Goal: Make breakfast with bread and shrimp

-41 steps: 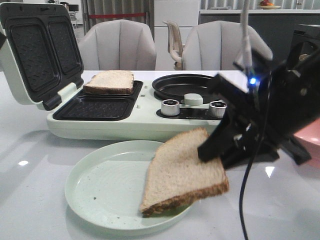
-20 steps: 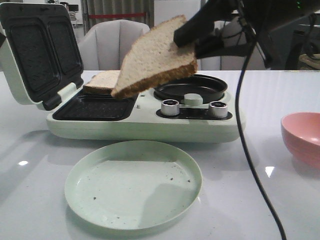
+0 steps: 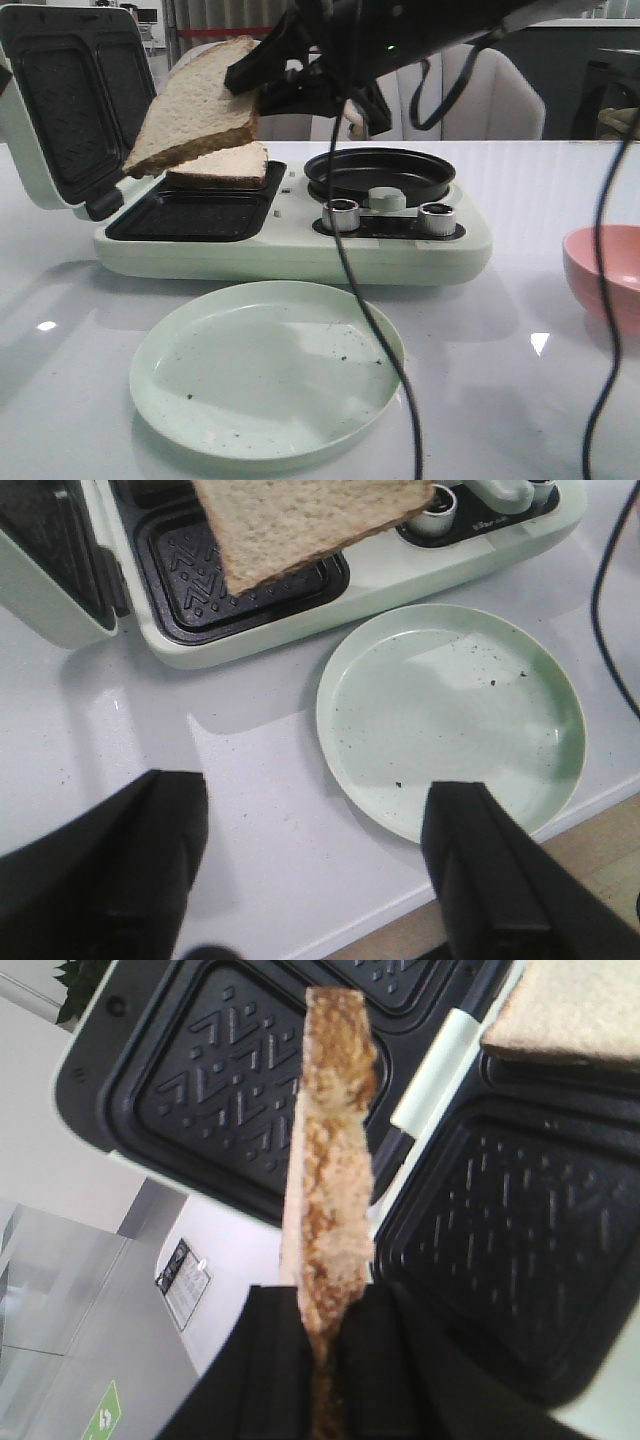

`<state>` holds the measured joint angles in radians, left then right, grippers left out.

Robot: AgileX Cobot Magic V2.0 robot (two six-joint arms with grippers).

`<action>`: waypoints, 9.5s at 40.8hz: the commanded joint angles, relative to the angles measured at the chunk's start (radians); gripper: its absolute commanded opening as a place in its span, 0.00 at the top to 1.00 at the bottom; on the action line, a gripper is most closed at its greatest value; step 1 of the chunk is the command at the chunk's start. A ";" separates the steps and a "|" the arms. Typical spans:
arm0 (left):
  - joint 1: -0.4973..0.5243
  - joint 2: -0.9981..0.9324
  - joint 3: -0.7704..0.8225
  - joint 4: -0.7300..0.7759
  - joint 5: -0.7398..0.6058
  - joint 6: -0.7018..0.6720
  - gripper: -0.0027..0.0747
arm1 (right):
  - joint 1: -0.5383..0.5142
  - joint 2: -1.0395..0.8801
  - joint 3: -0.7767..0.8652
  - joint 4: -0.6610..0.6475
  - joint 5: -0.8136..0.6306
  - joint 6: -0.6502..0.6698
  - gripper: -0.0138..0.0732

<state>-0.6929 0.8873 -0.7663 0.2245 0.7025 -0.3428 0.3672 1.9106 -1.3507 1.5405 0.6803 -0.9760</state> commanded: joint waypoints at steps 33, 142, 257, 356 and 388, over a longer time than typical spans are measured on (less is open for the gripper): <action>-0.008 -0.012 -0.025 0.018 -0.067 0.001 0.31 | 0.011 0.041 -0.214 -0.160 -0.004 -0.005 0.26; 0.955 0.771 -0.713 -0.869 0.039 0.647 0.84 | 0.011 -1.068 0.591 -1.572 0.113 1.004 0.26; 0.103 0.021 -0.092 -0.241 0.043 0.278 0.84 | 0.011 -1.068 0.591 -1.572 0.113 1.004 0.26; 0.103 0.021 -0.092 -0.241 0.039 0.278 0.84 | -0.442 -0.288 0.091 -1.708 -0.114 0.976 0.80; 0.103 0.021 -0.092 -0.241 0.039 0.278 0.84 | 0.215 -0.003 -0.504 -3.080 0.284 1.256 0.79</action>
<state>-0.5832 0.9146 -0.8322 -0.0175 0.8063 -0.0573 0.5534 1.9336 -1.8071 -1.3180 0.9498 0.2224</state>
